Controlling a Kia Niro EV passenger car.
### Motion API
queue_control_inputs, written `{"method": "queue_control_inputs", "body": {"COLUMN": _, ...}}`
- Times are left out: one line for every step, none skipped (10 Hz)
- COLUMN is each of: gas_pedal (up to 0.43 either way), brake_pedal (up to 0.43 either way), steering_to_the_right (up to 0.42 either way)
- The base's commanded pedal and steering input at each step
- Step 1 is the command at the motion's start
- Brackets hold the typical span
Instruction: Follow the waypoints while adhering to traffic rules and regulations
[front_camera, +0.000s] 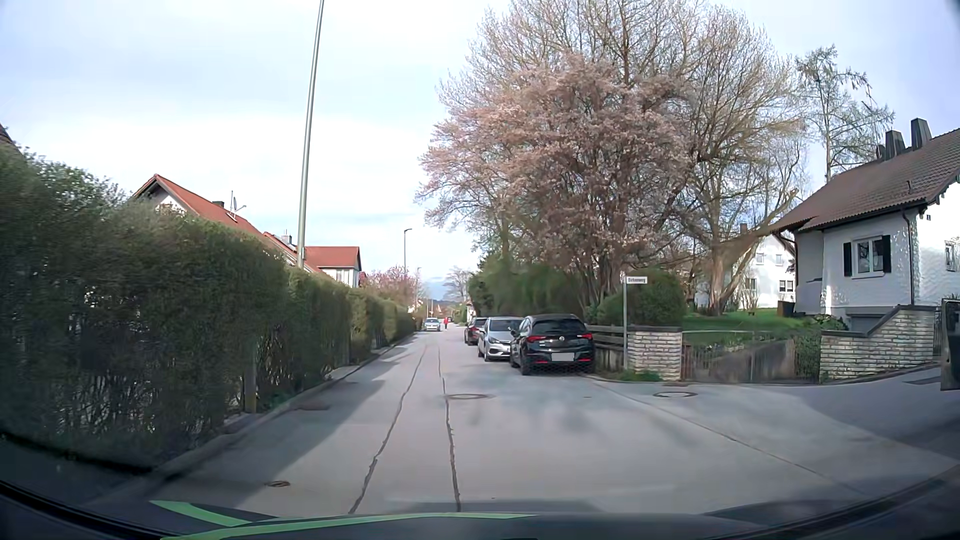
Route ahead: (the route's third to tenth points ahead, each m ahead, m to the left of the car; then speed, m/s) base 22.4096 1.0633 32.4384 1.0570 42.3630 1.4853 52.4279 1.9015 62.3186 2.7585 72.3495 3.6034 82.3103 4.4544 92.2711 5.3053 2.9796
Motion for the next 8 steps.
{"method": "queue_control_inputs", "body": {"gas_pedal": 0.000, "brake_pedal": 0.000, "steering_to_the_right": 0.057}}
{"method": "queue_control_inputs", "body": {"gas_pedal": 0.000, "brake_pedal": 0.000, "steering_to_the_right": 0.053}}
{"method": "queue_control_inputs", "body": {"gas_pedal": 0.067, "brake_pedal": 0.000, "steering_to_the_right": 0.050}}
{"method": "queue_control_inputs", "body": {"gas_pedal": 0.118, "brake_pedal": 0.000, "steering_to_the_right": 0.046}}
{"method": "queue_control_inputs", "body": {"gas_pedal": 0.157, "brake_pedal": 0.000, "steering_to_the_right": 0.041}}
{"method": "queue_control_inputs", "body": {"gas_pedal": 0.189, "brake_pedal": 0.000, "steering_to_the_right": 0.031}}
{"method": "queue_control_inputs", "body": {"gas_pedal": 0.189, "brake_pedal": 0.000, "steering_to_the_right": 0.020}}
{"method": "queue_control_inputs", "body": {"gas_pedal": 0.197, "brake_pedal": 0.000, "steering_to_the_right": 0.009}}
